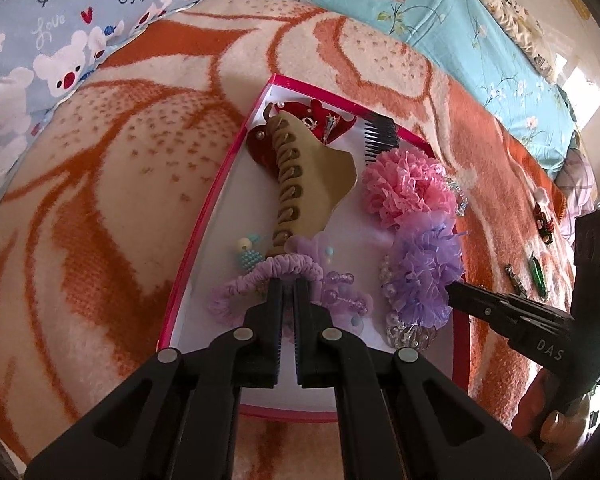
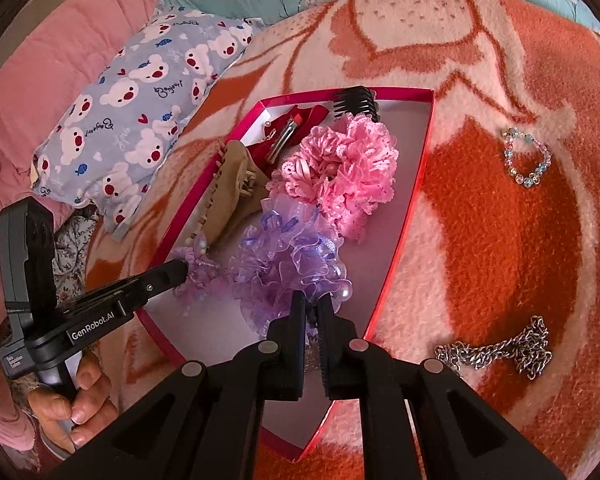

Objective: Organize jewelry
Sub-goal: 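Carry both purple scrunchies into the white box and lower them, then open both tools and withdraw them toward the watch and green keychain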

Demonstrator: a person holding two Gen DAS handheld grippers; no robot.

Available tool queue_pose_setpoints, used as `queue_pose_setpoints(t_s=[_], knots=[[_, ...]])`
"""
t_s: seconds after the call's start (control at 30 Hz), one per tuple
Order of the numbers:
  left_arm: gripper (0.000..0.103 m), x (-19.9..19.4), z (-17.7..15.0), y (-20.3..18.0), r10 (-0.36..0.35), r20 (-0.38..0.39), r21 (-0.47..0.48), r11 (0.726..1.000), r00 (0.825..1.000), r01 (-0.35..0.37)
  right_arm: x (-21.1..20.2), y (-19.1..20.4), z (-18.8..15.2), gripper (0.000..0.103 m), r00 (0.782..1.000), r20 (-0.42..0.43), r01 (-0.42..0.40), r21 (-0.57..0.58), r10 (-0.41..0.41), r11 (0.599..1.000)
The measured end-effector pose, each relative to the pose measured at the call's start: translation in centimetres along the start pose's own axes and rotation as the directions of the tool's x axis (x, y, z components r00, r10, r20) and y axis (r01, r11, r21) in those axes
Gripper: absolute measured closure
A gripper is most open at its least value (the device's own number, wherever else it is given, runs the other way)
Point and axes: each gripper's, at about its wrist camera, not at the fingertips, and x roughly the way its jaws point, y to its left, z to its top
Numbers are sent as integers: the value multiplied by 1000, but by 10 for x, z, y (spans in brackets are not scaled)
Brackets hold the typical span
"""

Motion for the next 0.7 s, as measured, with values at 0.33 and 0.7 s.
queue_pose_setpoints(t_s=[0.33, 0.7], knots=[[79, -3, -2, -2, 5, -11, 8, 1000, 1000, -5, -7, 4, -1, 72, 1000, 7, -11, -10, 11, 1000], [66, -19, -9, -11, 7, 7, 37, 999, 1000, -7, -42, -6, -7, 70, 998, 63, -20, 7, 20, 1000]])
